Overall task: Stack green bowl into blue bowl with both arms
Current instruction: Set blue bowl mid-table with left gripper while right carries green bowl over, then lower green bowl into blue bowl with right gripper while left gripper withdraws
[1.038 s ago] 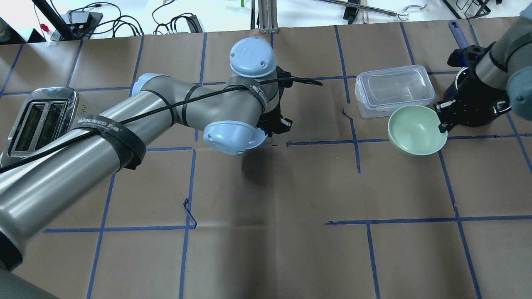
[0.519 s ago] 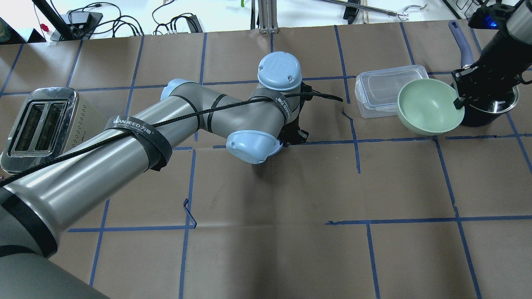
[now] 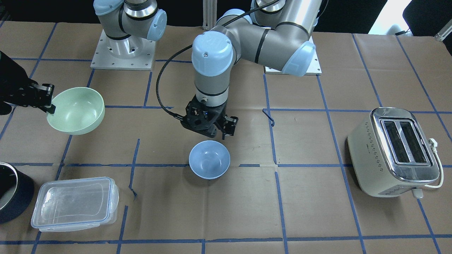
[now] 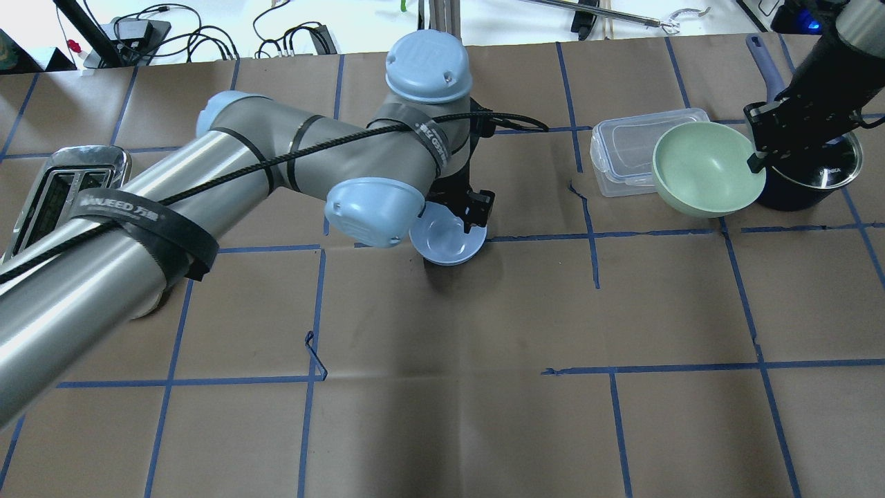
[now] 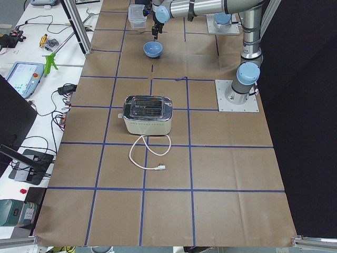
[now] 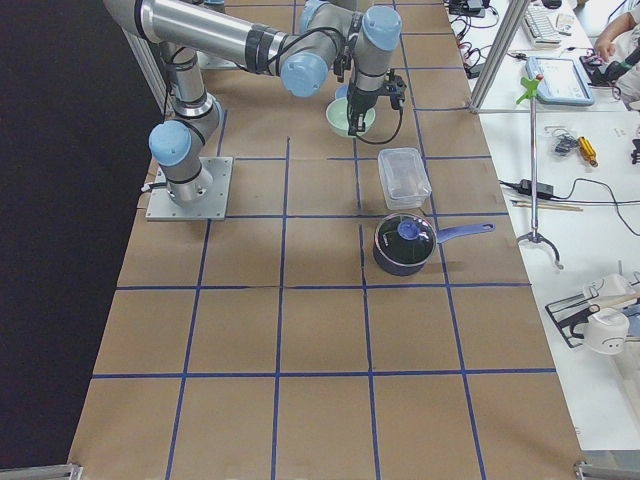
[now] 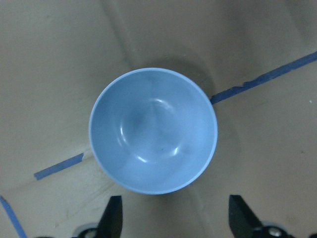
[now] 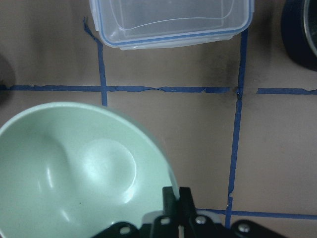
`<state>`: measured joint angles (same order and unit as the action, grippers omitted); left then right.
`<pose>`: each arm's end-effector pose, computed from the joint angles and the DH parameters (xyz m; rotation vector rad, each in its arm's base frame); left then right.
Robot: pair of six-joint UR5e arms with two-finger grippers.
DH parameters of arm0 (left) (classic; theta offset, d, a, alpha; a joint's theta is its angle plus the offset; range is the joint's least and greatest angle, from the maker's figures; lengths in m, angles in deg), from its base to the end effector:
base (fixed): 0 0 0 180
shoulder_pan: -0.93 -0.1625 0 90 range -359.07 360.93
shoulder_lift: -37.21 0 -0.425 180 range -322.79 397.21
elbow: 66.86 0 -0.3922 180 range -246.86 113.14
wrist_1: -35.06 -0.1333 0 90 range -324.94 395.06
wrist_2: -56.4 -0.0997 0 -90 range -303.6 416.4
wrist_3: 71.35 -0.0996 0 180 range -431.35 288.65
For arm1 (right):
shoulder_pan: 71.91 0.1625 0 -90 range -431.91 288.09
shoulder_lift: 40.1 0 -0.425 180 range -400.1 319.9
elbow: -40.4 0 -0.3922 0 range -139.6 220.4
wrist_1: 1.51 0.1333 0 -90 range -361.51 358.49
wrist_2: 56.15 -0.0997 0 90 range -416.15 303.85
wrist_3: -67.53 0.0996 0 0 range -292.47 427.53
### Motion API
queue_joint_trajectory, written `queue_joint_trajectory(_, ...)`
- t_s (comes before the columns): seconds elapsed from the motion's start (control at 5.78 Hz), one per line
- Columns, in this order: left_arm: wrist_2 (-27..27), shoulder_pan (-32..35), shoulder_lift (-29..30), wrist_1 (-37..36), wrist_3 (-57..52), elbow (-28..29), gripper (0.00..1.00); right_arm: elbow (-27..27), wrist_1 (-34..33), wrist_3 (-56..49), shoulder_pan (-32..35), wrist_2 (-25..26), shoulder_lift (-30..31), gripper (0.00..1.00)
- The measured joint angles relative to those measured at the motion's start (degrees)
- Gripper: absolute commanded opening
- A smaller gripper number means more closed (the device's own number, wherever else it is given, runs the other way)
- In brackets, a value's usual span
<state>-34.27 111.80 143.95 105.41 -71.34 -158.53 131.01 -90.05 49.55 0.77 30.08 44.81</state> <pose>-0.3359 -0.5102 0.3482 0.5671 3.0821 -0.0367 -0.0197 -0.5328 0.4358 -0.0112 3.0374 0.1508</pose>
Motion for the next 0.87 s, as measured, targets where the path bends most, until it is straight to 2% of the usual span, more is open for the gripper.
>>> queue_joint_trajectory(0.35, -0.09, -6.69, -8.66, 12.15, -1.85, 2.86, 0.98, 0.23, -4.33, 11.41, 8.51, -1.1, -3.03, 0.08)
queue_joint_trajectory(0.87, -0.03, -16.05, -14.81, 19.09, -2.55, 3.12, 0.98, 0.24, -16.86, 34.78, 25.7, -3.21, -10.16, 0.08)
